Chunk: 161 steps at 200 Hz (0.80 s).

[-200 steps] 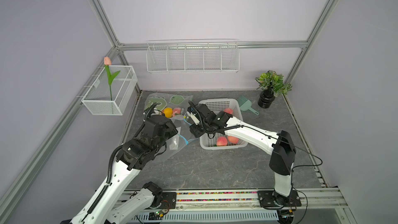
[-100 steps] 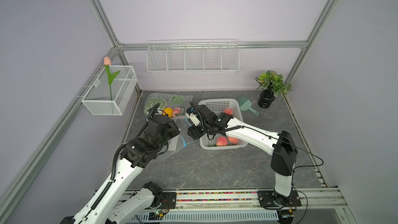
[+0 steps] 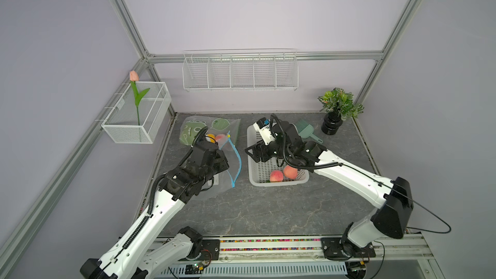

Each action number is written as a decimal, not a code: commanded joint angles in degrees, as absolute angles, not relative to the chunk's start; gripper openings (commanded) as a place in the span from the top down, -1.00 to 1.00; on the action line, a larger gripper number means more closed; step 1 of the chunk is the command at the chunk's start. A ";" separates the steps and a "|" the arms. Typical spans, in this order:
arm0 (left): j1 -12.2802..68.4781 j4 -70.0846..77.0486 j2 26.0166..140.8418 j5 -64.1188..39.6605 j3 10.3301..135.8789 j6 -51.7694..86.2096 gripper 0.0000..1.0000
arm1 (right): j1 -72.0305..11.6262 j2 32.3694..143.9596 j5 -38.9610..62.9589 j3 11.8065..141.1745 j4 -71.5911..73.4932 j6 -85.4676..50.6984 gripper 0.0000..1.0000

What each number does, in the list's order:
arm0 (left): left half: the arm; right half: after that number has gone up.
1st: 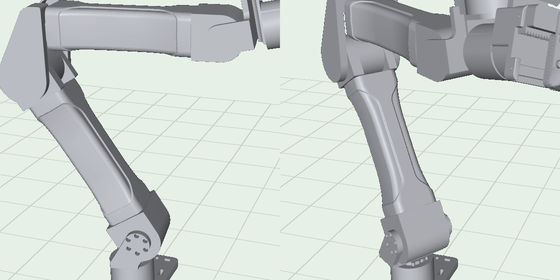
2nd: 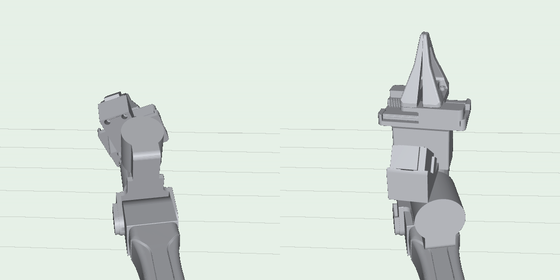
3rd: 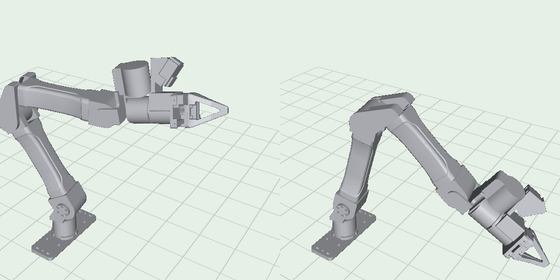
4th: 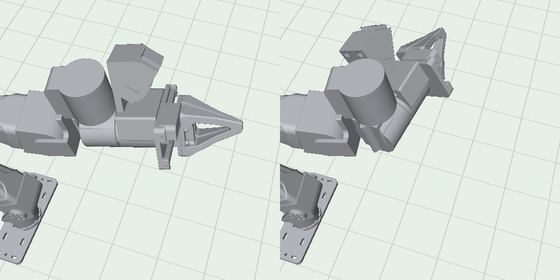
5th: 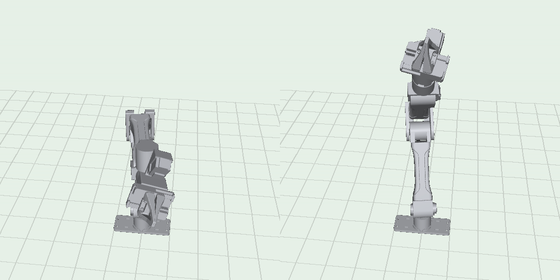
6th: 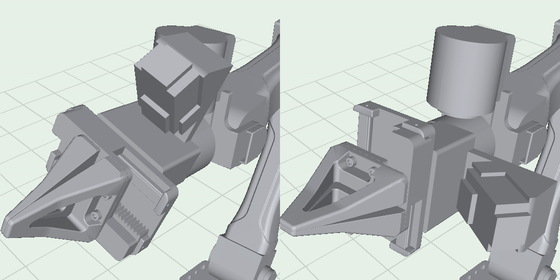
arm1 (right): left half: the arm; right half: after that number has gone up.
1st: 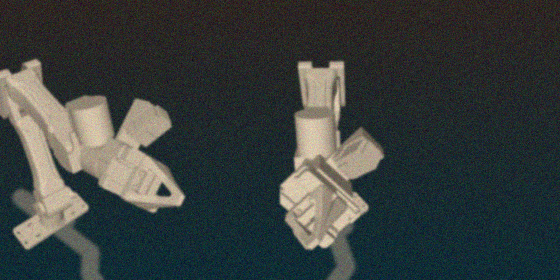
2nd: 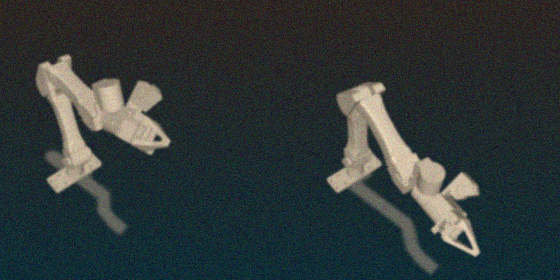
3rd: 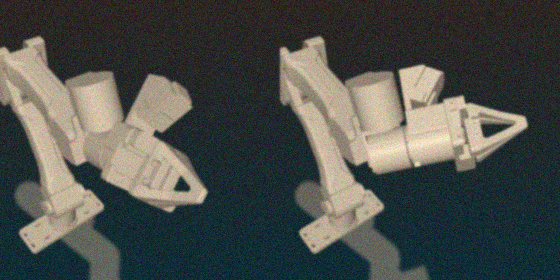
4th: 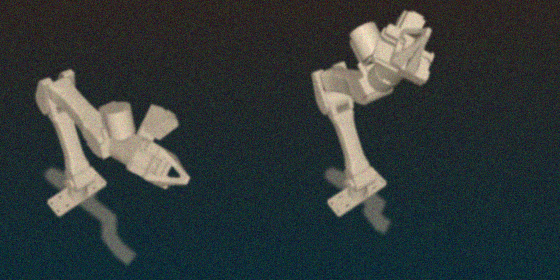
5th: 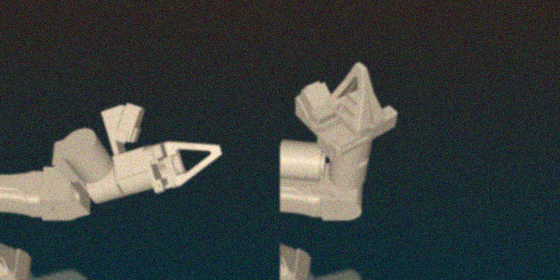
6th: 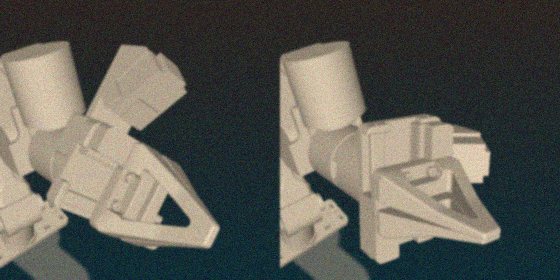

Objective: Place the peach in a zip-top bag and seal the zipper
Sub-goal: Open the zipper of the food storage bag at the center of the board, then pick up the peach from the basket.

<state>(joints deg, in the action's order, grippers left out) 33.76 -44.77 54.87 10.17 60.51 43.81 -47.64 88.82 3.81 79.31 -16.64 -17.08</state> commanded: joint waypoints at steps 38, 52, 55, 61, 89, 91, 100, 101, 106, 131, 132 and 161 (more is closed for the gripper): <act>33.84 -43.03 54.70 7.80 60.32 42.47 1.00 | -42.65 87.15 -12.08 75.49 -28.41 -13.18 -0.55; 33.90 -42.98 54.86 7.80 60.38 42.39 1.00 | -42.29 87.89 -15.19 75.32 -31.03 -12.57 -0.55; 33.86 -42.98 54.97 7.80 60.38 42.37 1.00 | -42.24 88.13 -15.74 75.28 -31.56 -12.49 -0.55; 33.85 -42.98 55.03 7.75 60.45 42.36 1.00 | -42.20 88.65 -16.88 75.45 -32.89 -12.40 -0.55; 33.85 -42.89 54.89 7.76 60.29 42.23 1.00 | -41.19 91.49 -19.07 75.82 -38.01 -13.01 -0.56; 33.88 -42.89 54.92 7.78 60.29 42.22 1.00 | -41.04 91.71 -19.09 75.84 -38.15 -13.14 -0.56; 33.85 -42.98 54.93 7.80 60.29 42.06 1.00 | -40.41 92.48 -19.40 75.66 -38.53 -13.84 -0.56; 33.84 -42.98 54.93 7.81 60.29 42.04 1.00 | -40.33 92.52 -19.41 75.58 -38.56 -13.87 -0.56; 33.91 -42.93 54.93 7.90 60.29 42.01 1.00 | -39.90 92.91 -19.31 75.45 -38.61 -14.20 -0.56; 33.87 -42.98 54.88 7.97 60.29 42.06 1.00 | -38.01 95.22 -19.38 75.91 -37.73 -15.66 -0.57; 33.86 -42.98 54.91 7.94 60.29 42.08 1.00 | -37.99 95.33 -19.36 75.92 -37.67 -15.70 -0.57; 33.84 -42.80 54.82 8.07 60.13 42.16 1.00 | -36.34 99.28 -17.73 77.08 -34.86 -17.99 -0.58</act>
<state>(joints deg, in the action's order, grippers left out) 33.76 -43.51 54.89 7.64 60.51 42.37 -37.43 96.33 -17.91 76.12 -36.01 -14.66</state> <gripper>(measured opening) 0.046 0.790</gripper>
